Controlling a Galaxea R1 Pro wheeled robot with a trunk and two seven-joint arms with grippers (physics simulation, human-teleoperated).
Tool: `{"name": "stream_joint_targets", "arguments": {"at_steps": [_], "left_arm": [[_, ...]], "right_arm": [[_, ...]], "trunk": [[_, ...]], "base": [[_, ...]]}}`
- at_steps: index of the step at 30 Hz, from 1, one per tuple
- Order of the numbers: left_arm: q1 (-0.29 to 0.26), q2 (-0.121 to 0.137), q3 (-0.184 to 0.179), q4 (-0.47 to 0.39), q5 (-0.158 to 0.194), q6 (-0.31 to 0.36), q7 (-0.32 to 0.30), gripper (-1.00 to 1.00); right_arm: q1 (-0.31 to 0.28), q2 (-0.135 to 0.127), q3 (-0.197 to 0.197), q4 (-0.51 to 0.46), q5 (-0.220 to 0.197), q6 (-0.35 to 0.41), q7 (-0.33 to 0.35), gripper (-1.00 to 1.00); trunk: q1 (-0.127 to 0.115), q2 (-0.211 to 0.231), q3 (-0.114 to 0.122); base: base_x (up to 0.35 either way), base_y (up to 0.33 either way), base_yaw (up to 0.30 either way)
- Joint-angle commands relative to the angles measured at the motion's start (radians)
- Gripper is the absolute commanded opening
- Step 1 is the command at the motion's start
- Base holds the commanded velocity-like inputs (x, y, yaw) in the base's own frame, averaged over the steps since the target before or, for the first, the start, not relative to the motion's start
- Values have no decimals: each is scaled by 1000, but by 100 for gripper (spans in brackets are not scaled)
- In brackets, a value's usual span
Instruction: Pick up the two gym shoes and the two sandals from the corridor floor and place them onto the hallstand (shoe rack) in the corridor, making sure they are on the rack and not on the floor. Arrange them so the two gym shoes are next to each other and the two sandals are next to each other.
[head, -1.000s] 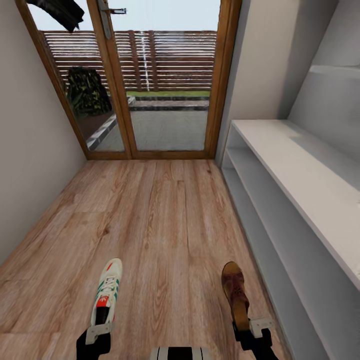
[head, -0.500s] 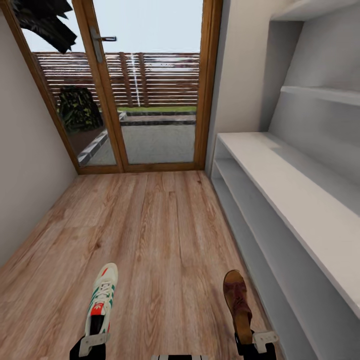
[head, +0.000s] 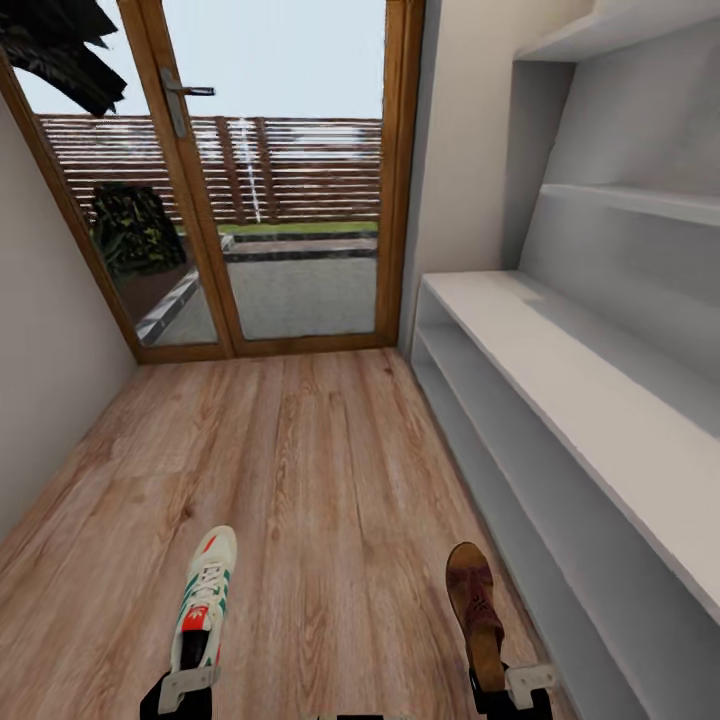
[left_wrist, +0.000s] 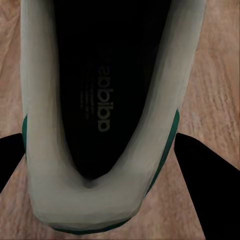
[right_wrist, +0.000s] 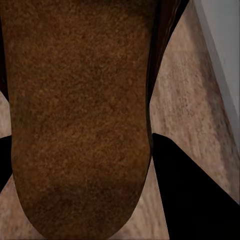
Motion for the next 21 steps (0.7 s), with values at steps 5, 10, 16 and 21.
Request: {"name": "stream_joint_targets", "arguments": {"at_steps": [5,10,16,21], "left_arm": [[-1,0,2,2,-1,-3,0,-100],[0,0,2,3,-1,-3,0,-100],[0,0,2,4,-1,-3,0,-100],[1,0,2,5,-1,-3,-1,-100]], "right_arm": [[-1,0,5,1,-2,-3,-1,-100],[-1,1,5,0,-2,-3,-2,-100],[-1,1,5,0,-3,-3,-2,-100],[-1,1,4,0,-4,-1,-3,-100]], "trunk": [[0,0,2],[0,0,2],[0,0,2],[0,0,3]], "base": [[112,317,-42],[132,323,-4],[137,324,-1],[137,324,-85]]}}
